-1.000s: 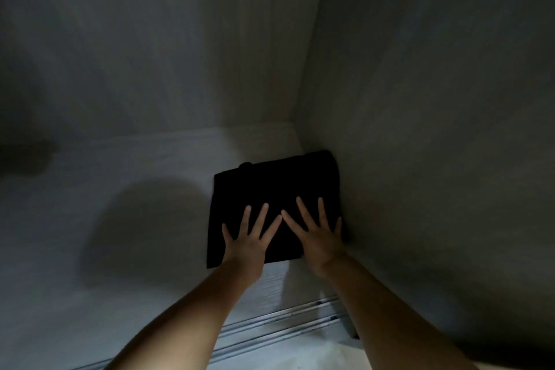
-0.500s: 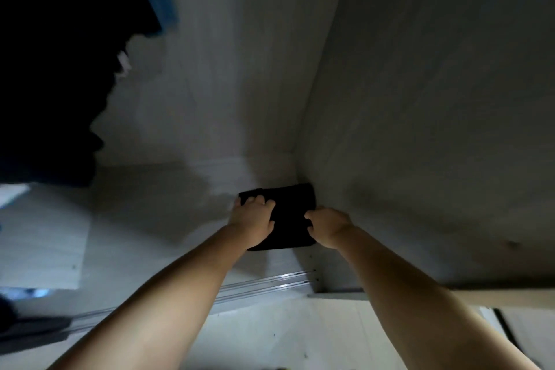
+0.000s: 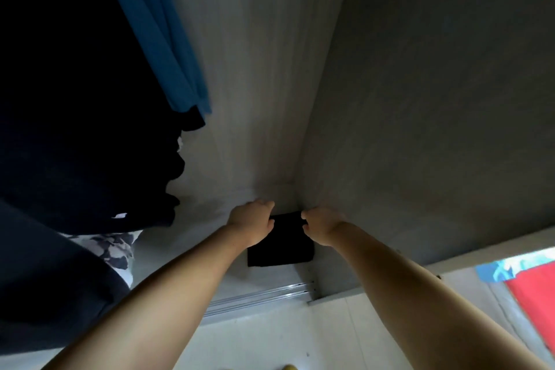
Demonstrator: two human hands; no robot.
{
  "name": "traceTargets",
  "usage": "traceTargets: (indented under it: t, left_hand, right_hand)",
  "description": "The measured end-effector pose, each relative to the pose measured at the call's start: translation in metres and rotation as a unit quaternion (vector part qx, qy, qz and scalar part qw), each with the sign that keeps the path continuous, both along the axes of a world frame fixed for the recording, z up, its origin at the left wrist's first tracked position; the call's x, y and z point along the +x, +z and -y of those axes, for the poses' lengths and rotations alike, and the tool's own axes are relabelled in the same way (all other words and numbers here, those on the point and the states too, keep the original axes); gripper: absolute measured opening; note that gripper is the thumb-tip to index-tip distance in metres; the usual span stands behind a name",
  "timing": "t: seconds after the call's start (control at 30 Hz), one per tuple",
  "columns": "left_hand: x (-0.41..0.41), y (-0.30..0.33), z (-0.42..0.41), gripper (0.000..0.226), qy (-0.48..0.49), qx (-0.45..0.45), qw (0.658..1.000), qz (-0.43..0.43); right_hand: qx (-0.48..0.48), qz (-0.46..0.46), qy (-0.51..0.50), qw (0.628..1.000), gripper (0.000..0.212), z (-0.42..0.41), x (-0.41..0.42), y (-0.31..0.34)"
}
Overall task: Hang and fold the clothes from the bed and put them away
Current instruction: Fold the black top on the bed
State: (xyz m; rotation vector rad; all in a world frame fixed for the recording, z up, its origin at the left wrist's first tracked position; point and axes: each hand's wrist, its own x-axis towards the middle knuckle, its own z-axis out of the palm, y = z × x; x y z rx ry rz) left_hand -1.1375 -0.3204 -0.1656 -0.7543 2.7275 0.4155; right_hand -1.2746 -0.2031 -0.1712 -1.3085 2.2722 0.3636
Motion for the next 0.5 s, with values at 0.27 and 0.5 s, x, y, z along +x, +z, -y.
traceTargets:
  t: [0.27, 0.5]
  left_hand:
    - [0.006, 0.022, -0.014, 0.042, -0.094, -0.009, 0.995, 0.016]
    - [-0.004, 0.052, -0.06, 0.041, -0.26, -0.029, 0.959, 0.109]
  right_hand:
    - [-0.012, -0.008, -0.047, 0.999, 0.038, -0.039, 0.024, 0.026]
    - [-0.034, -0.028, -0.151, 0.988, 0.037, -0.116, 0.054, 0.053]
